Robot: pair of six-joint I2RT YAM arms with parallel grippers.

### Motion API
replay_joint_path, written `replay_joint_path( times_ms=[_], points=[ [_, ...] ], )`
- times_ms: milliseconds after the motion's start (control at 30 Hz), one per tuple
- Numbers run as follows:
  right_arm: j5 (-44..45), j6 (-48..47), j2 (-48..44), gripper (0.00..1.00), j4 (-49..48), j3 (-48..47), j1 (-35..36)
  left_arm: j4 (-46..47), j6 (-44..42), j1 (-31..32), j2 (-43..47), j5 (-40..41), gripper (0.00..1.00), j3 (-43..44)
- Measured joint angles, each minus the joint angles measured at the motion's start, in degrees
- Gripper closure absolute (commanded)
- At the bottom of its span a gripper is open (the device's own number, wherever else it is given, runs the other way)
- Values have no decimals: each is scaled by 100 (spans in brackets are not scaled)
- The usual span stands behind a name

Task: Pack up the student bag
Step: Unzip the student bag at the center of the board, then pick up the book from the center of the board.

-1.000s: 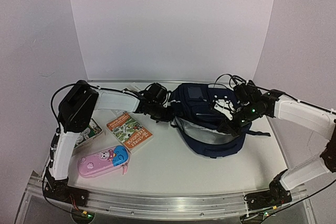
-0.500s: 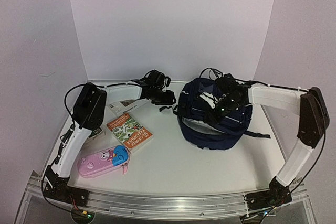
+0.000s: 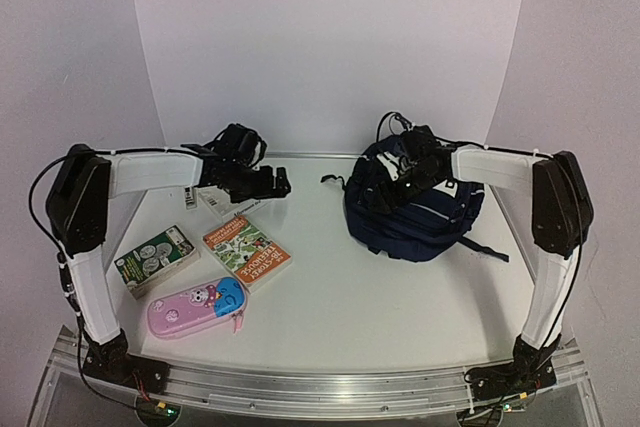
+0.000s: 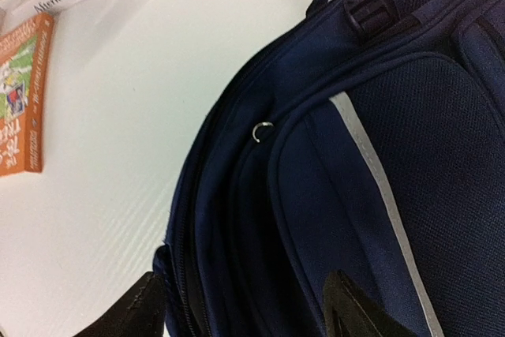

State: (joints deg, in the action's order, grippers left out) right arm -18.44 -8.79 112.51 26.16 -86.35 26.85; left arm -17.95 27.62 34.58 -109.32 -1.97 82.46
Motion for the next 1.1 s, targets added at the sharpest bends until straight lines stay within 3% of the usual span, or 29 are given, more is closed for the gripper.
replay_joint_path(
  times_ms=[367, 600, 767, 933, 1100],
  points=[
    [-425, 241, -318, 13, -65, 68, 0, 908, 966, -1012, 1490, 364, 0, -2250],
    [-538, 291, -905, 8, -88, 281, -2, 1438, 1378, -1742, 1535, 230, 10, -2498],
    [-586, 303, -1198, 8, -64, 499, -2, 1944, 1612, -2142, 1278, -46, 24, -2600],
    [-608, 297, -1410, 8, -4, 626, -2, 2399, 1740, -2236, 830, -323, 36, -2603],
    [-619, 285, -1523, 8, 51, 683, -9, 2725, 1823, -2266, 397, -532, 41, -2602]
  ],
)
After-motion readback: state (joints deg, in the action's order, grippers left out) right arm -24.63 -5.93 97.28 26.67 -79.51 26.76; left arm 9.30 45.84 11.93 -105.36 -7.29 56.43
